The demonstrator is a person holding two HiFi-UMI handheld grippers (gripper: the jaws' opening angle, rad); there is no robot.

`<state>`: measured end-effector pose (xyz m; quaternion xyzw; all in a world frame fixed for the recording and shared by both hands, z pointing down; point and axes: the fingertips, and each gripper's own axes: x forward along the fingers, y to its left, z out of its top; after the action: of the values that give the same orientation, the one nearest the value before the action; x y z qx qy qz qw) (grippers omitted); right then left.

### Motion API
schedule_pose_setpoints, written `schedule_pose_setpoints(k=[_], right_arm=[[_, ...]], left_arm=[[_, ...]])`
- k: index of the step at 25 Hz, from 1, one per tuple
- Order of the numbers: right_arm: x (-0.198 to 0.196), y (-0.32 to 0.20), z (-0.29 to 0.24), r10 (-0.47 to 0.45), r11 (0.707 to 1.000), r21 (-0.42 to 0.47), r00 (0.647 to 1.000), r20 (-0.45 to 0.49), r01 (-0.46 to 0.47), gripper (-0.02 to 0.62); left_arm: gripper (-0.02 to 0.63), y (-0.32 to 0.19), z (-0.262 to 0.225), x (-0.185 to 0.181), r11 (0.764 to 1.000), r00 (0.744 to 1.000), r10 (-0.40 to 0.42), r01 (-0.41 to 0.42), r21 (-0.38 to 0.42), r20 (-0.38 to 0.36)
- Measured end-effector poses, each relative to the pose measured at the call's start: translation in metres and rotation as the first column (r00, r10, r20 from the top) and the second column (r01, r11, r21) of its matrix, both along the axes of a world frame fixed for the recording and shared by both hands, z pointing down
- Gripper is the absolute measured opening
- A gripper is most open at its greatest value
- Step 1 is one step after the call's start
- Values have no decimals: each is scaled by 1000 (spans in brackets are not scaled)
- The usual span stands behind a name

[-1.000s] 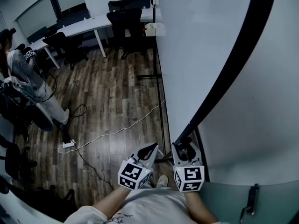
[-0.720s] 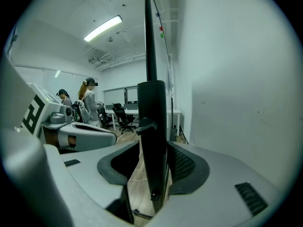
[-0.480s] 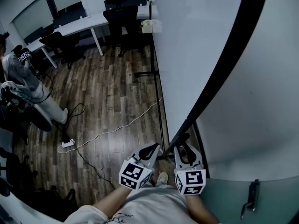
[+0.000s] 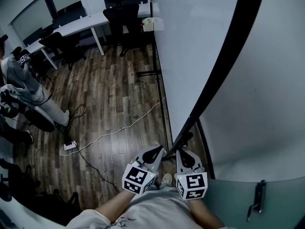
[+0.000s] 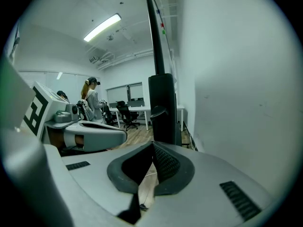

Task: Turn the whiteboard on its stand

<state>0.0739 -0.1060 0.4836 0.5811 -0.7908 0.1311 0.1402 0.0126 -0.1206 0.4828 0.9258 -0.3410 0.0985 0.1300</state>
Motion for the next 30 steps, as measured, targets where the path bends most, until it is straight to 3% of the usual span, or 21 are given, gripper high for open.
schedule_pose_setpoints(k=[30], right_arm=[[-9,-2,-3,-58,998,-15,998,6,58,6]], left_arm=[[11,8,-7,-5,1000,1000,-27,27,7,6]])
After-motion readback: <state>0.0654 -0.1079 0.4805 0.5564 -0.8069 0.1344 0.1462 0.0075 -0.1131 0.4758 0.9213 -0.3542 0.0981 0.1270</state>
